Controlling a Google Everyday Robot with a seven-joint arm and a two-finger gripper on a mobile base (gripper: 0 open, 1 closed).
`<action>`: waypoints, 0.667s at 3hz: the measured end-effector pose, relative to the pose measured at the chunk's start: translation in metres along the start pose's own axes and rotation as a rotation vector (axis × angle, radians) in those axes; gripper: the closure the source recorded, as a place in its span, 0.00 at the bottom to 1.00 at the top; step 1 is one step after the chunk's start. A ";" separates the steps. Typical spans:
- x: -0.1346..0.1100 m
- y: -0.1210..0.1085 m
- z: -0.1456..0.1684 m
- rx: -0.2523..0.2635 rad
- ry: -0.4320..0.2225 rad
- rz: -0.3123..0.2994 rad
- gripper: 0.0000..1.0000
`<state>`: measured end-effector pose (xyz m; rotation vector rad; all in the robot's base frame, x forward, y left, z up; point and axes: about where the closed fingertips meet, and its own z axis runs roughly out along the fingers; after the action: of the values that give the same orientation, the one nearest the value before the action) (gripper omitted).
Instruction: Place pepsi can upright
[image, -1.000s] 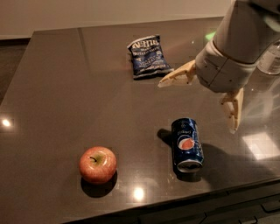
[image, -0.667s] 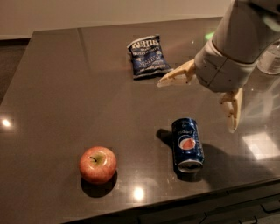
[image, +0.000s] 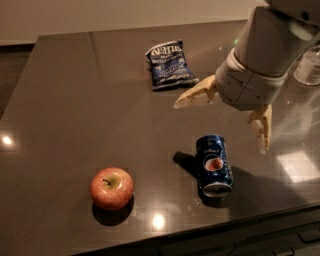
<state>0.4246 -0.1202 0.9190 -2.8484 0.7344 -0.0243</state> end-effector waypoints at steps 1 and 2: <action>-0.018 0.009 0.015 -0.052 -0.019 -0.068 0.00; -0.031 0.018 0.029 -0.095 -0.024 -0.107 0.00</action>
Offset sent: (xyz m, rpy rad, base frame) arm -0.0588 -0.0001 -0.0542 -0.1424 0.1079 0.1702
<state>0.3909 -0.1154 0.8884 -2.9702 0.5932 0.0300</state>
